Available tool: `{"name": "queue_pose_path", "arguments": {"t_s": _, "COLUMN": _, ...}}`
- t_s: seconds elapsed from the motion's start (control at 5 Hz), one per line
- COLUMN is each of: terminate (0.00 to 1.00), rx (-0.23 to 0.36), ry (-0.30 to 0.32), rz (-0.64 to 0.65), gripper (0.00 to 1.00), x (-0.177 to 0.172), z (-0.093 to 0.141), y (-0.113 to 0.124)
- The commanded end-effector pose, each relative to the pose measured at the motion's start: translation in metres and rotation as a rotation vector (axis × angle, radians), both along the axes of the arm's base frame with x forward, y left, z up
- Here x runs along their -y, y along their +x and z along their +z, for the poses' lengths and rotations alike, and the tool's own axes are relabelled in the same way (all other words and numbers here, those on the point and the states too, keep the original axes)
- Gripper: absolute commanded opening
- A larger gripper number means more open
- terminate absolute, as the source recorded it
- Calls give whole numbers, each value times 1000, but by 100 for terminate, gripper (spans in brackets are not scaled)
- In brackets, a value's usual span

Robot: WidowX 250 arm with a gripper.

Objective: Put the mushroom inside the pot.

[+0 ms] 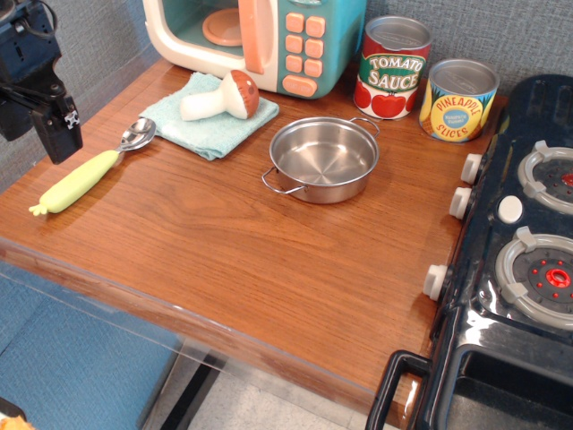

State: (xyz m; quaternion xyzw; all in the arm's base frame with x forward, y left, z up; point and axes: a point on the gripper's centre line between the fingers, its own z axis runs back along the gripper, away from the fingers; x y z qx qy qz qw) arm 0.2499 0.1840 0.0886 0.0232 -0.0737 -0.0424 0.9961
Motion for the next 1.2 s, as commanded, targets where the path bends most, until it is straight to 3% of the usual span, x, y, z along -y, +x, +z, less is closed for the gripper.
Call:
{"name": "queue_pose_path", "arguments": {"t_s": 0.0, "terminate": 0, "rx": 0, "ry": 0, "rz": 0, "gripper": 100, "x": 0, "z": 0, "y": 0}}
{"name": "queue_pose_path", "arguments": {"t_s": 0.2, "terminate": 0, "rx": -17, "ry": -23, "rz": -58, "gripper": 100, "x": 6, "z": -1, "y": 23}}
{"name": "queue_pose_path", "arguments": {"t_s": 0.6, "terminate": 0, "rx": 31, "ry": -23, "rz": -180, "gripper": 100, "x": 23, "z": 0, "y": 104}}
{"name": "queue_pose_path", "arguments": {"t_s": 1.0, "terminate": 0, "rx": -15, "ry": 79, "rz": -280, "gripper": 100, "x": 39, "z": -21, "y": 144}}
